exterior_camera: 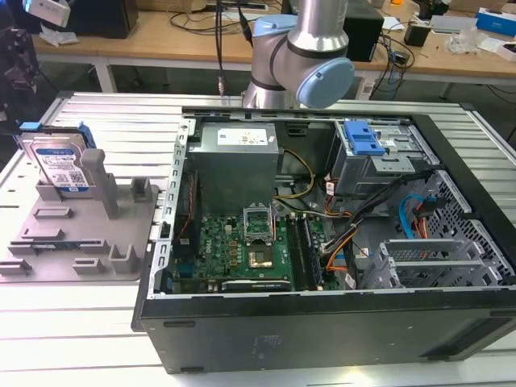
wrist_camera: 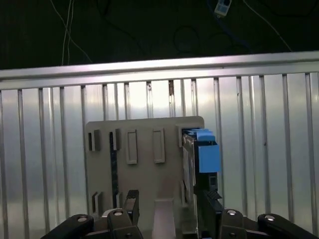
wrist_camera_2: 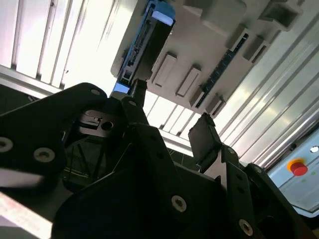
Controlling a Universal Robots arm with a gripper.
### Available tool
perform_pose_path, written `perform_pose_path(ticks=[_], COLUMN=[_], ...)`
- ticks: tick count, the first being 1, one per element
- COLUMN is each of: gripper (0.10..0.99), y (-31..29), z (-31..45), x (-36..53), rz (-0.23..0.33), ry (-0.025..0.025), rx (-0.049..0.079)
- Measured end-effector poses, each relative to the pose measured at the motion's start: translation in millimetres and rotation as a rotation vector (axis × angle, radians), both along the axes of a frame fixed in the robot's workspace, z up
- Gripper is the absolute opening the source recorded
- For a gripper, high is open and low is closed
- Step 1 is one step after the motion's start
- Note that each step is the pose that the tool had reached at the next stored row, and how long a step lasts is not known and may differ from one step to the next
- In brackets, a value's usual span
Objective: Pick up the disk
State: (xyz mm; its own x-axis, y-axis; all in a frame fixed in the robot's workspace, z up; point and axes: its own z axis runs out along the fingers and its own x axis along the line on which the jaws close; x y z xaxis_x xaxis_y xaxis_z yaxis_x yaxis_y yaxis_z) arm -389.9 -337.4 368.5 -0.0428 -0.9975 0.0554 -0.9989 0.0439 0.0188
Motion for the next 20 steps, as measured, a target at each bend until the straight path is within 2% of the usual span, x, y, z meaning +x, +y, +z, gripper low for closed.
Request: perform_pose_path(ticks=[1,2,4,5,6,7,9,14,16,20], gripper=[0.616,0.616,0.616,0.616,0.616,0.616,0.616,0.616,0.616,0.616], y=[9.9,13.6,14.9,14.9,14.9,14.9,15.9,16.7,21.5,25.7], z=[-0.5,-1.3,-3.5,-4.1,-5.6,-6.1,-6.5,-6.4,-7.6,-9.6], x=[-0.2,-0.4,-9.4,-12.8,-20.9,-24.8,-28.5,-28.7,-28.7,-29.3], rz=[0.005,0.008,0.008,0.008,0.008,0.008,0.009,0.009,0.009,0.01], ry=[-0.0027,-0.0066,-0.0246,-0.0292,-0.0387,-0.0425,-0.0444,-0.0441,-0.0442,-0.0444], rx=[0.0,0.0,0.0,-0.001,-0.001,-0.001,-0.003,-0.004,-0.004,-0.004])
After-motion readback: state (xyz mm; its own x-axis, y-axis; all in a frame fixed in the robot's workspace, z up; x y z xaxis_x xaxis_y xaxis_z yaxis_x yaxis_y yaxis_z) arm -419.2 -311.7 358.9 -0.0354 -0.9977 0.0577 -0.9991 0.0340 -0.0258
